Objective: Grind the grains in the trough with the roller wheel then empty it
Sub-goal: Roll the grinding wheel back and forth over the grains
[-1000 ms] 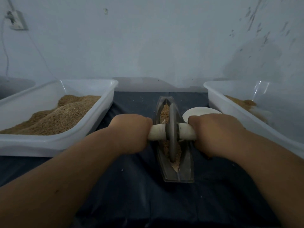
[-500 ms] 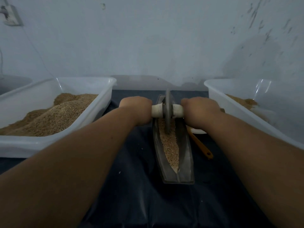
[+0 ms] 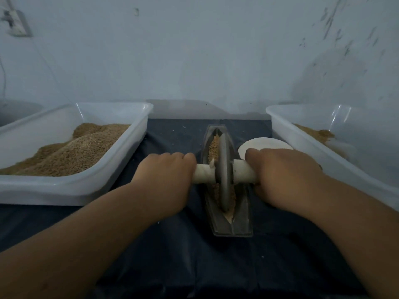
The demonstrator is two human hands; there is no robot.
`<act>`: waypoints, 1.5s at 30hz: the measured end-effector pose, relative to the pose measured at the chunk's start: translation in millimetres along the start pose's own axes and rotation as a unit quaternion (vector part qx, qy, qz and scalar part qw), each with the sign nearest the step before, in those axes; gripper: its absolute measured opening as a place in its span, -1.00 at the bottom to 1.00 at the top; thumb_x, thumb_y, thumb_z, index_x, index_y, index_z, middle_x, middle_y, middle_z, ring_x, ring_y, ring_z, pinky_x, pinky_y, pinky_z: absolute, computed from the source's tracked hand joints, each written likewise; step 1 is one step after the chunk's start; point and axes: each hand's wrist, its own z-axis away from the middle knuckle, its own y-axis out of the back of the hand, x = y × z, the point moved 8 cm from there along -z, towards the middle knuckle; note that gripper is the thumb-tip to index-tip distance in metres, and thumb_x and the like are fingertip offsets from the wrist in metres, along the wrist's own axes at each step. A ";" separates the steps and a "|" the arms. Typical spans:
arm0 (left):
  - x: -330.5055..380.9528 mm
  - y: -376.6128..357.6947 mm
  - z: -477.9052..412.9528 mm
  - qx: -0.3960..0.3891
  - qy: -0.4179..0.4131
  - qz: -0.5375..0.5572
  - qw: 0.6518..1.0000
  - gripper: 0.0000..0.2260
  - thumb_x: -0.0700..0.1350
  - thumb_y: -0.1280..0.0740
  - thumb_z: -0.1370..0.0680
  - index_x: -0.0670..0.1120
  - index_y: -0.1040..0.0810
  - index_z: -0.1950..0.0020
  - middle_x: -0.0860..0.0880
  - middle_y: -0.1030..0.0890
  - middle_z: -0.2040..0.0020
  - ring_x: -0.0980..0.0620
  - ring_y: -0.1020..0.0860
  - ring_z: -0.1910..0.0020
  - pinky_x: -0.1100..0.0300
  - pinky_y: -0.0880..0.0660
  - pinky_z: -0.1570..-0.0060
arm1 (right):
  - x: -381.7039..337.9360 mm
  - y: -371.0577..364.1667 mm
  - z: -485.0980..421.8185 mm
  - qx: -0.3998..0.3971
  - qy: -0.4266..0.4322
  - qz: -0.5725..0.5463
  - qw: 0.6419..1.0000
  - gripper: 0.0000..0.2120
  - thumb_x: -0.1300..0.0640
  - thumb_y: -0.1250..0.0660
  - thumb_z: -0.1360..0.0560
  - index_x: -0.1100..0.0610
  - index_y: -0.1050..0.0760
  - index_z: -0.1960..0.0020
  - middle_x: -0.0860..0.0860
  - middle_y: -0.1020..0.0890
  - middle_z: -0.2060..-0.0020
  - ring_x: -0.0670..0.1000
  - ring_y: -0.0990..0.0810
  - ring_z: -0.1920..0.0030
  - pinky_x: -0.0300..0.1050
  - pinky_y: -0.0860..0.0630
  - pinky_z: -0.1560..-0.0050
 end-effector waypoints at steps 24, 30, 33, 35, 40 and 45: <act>-15.0 -28.3 -58.7 -0.056 0.040 0.030 0.997 -0.78 0.05 -0.32 -0.46 0.10 -0.26 0.21 0.12 -0.36 0.33 0.05 -0.39 0.34 0.14 -0.28 0.38 | 9.0 -30.2 -49.0 -0.042 -0.010 -0.042 0.998 -0.77 0.09 -0.36 -0.44 -0.01 -0.37 -0.04 -0.04 -0.47 0.21 0.02 -0.50 0.20 -0.04 -0.50 0.14; -9.8 -19.8 -22.3 -0.095 0.015 0.039 0.995 -0.72 0.11 -0.35 -0.42 0.12 -0.24 0.28 0.12 -0.45 0.31 0.16 -0.41 0.37 0.21 -0.24 0.45 | -1.2 -3.1 -7.5 0.007 -0.018 -0.004 1.000 -0.85 0.07 -0.28 -0.48 -0.06 -0.29 0.09 -0.09 -0.34 0.38 -0.01 -0.39 0.35 -0.13 -0.36 0.36; -10.0 -22.5 -23.1 -0.116 0.011 0.047 0.992 -0.72 0.12 -0.35 -0.41 0.12 -0.25 0.27 0.12 -0.46 0.29 0.16 -0.42 0.34 0.20 -0.26 0.43 | 0.7 -4.6 -12.5 -0.007 -0.014 -0.004 1.000 -0.84 0.05 -0.29 -0.45 -0.08 -0.29 0.13 -0.08 -0.33 0.39 -0.05 -0.35 0.40 -0.16 -0.32 0.40; -11.6 -27.3 -32.0 -0.106 0.022 0.044 0.993 -0.73 0.10 -0.35 -0.43 0.12 -0.24 0.27 0.11 -0.45 0.29 0.16 -0.40 0.35 0.21 -0.23 0.45 | 6.7 -19.9 -26.0 -0.060 -0.027 -0.034 0.997 -0.80 0.08 -0.29 -0.40 -0.05 -0.24 0.22 -0.05 -0.39 0.33 -0.03 -0.39 0.34 -0.13 -0.36 0.31; -18.1 -35.9 -73.6 -0.058 0.029 0.029 0.997 -0.83 0.05 -0.32 -0.44 0.13 -0.31 0.15 0.12 -0.35 0.32 0.12 -0.31 0.39 0.18 -0.22 0.44 | 19.2 -40.9 -61.5 -0.038 -0.019 -0.043 0.998 -0.77 0.04 -0.35 -0.44 -0.09 -0.28 0.13 -0.09 -0.47 0.26 -0.03 -0.45 0.28 -0.10 -0.37 0.31; -22.4 -33.9 -113.9 -0.034 0.037 0.001 0.999 -0.87 -0.01 -0.32 -0.44 0.11 -0.35 0.15 0.11 -0.35 0.31 0.01 -0.41 0.28 0.10 -0.33 0.33 | 30.4 -54.5 -87.4 0.006 -0.046 -0.066 0.997 -0.77 0.04 -0.34 -0.46 -0.03 -0.27 0.09 -0.03 -0.51 0.23 0.01 -0.41 0.29 -0.10 -0.37 0.30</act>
